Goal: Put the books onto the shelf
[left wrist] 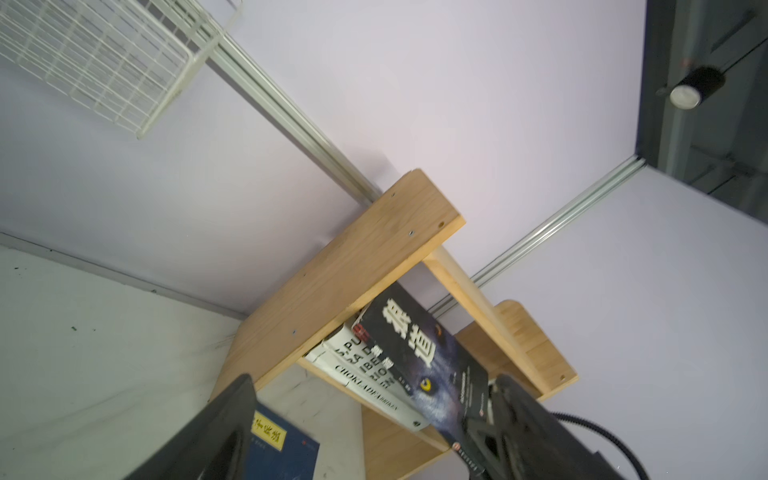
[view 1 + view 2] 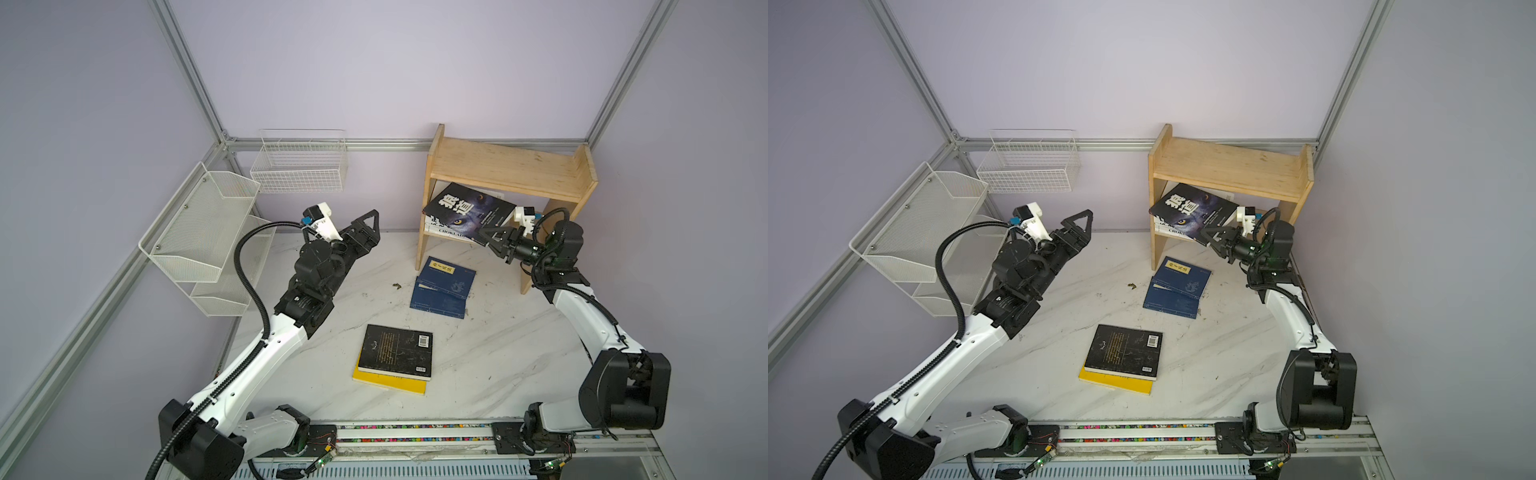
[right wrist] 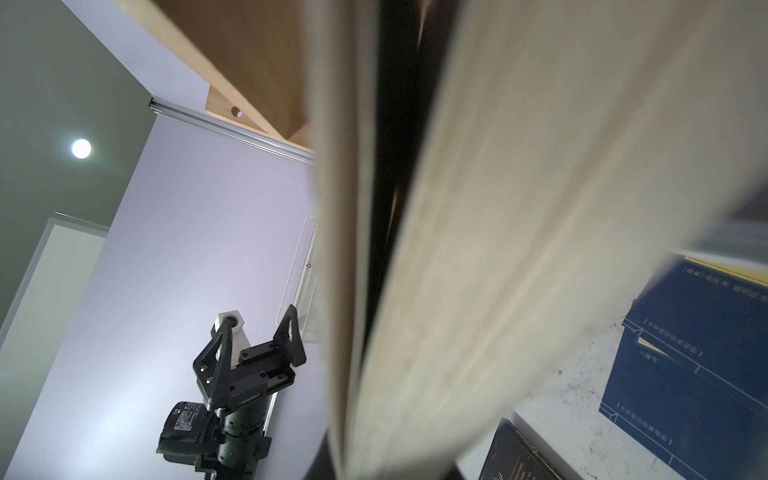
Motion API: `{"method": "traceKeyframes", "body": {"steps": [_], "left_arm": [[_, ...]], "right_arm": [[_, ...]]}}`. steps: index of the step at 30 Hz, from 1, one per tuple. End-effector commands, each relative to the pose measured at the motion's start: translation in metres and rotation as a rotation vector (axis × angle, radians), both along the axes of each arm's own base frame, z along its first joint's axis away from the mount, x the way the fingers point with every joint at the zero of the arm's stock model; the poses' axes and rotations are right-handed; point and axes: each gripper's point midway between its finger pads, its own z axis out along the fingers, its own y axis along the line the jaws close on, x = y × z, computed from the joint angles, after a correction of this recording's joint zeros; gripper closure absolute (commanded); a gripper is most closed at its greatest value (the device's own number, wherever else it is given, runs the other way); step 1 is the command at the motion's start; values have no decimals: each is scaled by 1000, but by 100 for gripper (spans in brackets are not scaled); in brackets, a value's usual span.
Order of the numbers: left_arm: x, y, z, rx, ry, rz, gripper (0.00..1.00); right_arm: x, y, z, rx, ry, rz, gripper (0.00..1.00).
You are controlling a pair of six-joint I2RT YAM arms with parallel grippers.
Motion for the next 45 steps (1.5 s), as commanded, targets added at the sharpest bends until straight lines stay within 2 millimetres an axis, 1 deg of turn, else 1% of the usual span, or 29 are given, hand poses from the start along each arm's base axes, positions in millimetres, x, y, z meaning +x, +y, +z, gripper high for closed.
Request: {"method": "traceKeyframes", "body": {"steps": [1, 5, 10, 11, 12, 20, 23, 28, 35, 40, 42, 45], "left_arm": [[-2, -21, 36, 98, -103, -115, 6], [5, -40, 34, 139, -119, -188, 1], [19, -53, 34, 172, -133, -220, 1], [18, -53, 40, 175, -149, -222, 0], [31, -60, 26, 191, -124, -230, 0], [62, -95, 22, 190, -134, -339, 0], [80, -103, 14, 180, -111, -341, 0], [102, -119, 8, 156, -102, -366, 0], [133, -124, 3, 130, -98, -309, 0], [153, -126, -6, 95, -65, -268, 0], [159, -124, -12, 94, -47, -242, 0], [168, -120, -22, 100, -16, -197, 0]], "right_arm": [[-1, -1, 37, -25, -163, 43, 93], [8, -3, 37, -23, -156, 59, 93], [14, -8, 37, -28, -159, 90, 91], [15, -9, 37, -29, -161, 93, 91], [16, -9, 36, -29, -157, 96, 91], [33, -16, 25, -40, -131, 99, 91], [41, -17, 20, -75, -120, 84, 91], [48, -19, 21, -91, -118, 81, 90], [57, -21, 13, -96, -93, 51, 88], [59, -24, 13, -95, -86, 22, 87], [59, -25, 13, -89, -82, 13, 83], [60, -25, 12, -87, -78, 4, 82]]}}
